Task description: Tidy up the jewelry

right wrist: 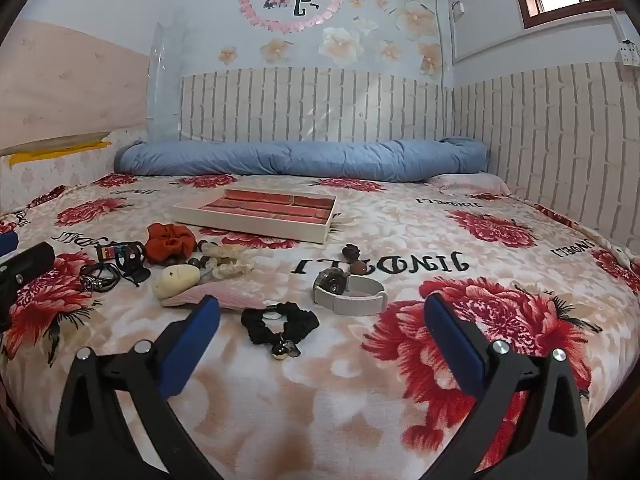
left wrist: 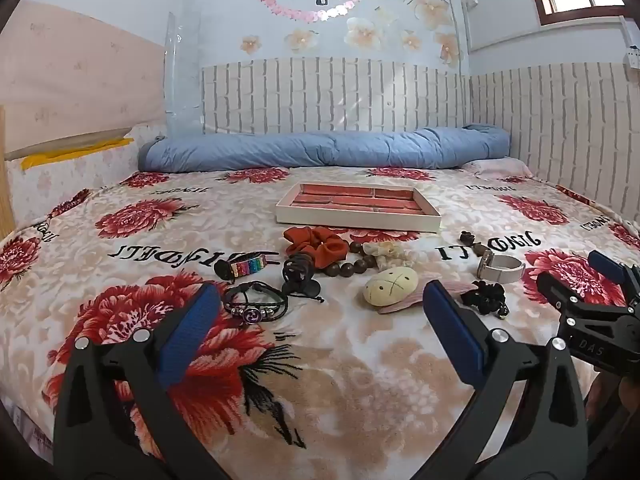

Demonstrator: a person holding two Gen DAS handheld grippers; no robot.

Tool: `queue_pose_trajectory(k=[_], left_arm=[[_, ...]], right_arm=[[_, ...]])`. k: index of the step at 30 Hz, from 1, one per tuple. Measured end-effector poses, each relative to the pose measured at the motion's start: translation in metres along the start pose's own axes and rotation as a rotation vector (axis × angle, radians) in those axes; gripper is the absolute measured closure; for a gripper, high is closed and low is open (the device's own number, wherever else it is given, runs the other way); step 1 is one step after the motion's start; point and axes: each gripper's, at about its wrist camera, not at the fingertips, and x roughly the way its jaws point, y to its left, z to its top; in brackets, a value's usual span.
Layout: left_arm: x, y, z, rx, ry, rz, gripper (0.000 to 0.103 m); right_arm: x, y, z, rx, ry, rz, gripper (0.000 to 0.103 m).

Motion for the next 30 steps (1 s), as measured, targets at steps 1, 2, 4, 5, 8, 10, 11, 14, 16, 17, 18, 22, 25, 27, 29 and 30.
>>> queue_pose_trajectory(k=[1, 2, 4, 5, 8, 10, 11, 14, 16, 17, 18, 22, 25, 27, 29, 30], left_arm=[[-0.0006, 0.0005, 0.0, -0.006, -0.008, -0.003, 0.005], [-0.0008, 0.0003, 0.0, -0.002, -0.009, -0.003, 0.005], [-0.0008, 0.0003, 0.0, -0.001, -0.008, -0.001, 0.005], [-0.0007, 0.0005, 0.0, -0.001, -0.006, -0.002, 0.005], [0.0016, 0.0013, -0.0013, -0.001, -0.004, 0.001, 0.005], [0.0022, 0.0007, -0.0028, 0.006, -0.003, 0.001, 0.005], [0.0027, 0.001, -0.0032, 0.004, -0.003, 0.001, 0.005], [0.0049, 0.0015, -0.0047, 0.001, 0.001, 0.002, 0.005], [0.0032, 0.0011, -0.0015, 0.005, -0.002, 0.003, 0.005], [0.0034, 0.001, -0.0017, 0.005, -0.002, 0.003, 0.005], [0.0035, 0.0009, -0.0018, 0.005, -0.001, 0.003, 0.005], [0.0033, 0.001, -0.0013, 0.004, -0.001, 0.006, 0.005], [0.0037, 0.0016, -0.0034, -0.001, 0.0, 0.008, 0.005], [0.004, 0.0018, -0.0039, 0.0, -0.001, 0.008, 0.005], [0.0041, 0.0022, -0.0036, 0.001, 0.0, 0.007, 0.005], [0.0038, 0.0023, -0.0031, 0.0, 0.001, 0.007, 0.005]], right_arm=[[0.0002, 0.0, -0.0001, -0.001, -0.001, -0.001, 0.004], [0.0006, 0.0002, 0.0, -0.004, 0.002, -0.003, 0.004], [0.0007, 0.0002, -0.0001, -0.006, -0.002, -0.002, 0.004], [0.0011, 0.0, -0.0002, -0.005, 0.0, -0.001, 0.004], [0.0011, 0.0006, -0.0004, -0.01, -0.003, -0.004, 0.004], [0.0014, 0.0005, -0.0003, -0.009, -0.004, -0.006, 0.004], [0.0017, 0.0005, -0.0003, -0.01, -0.002, -0.005, 0.004], [0.0012, 0.0001, 0.0001, -0.009, -0.002, -0.004, 0.004], [0.0009, 0.0, 0.0003, -0.008, -0.002, -0.003, 0.004], [0.0008, -0.0004, 0.0006, -0.008, -0.002, -0.004, 0.004], [0.0009, -0.0007, 0.0007, -0.008, -0.002, -0.003, 0.004], [-0.0001, -0.0012, 0.0012, -0.006, -0.003, -0.003, 0.004], [-0.0016, -0.001, 0.0011, -0.005, -0.006, -0.003, 0.004], [-0.0014, -0.0042, 0.0026, -0.004, -0.007, -0.003, 0.004], [-0.0013, -0.0033, 0.0023, -0.003, -0.007, -0.003, 0.004], [-0.0013, -0.0032, 0.0025, -0.003, -0.007, -0.003, 0.004]])
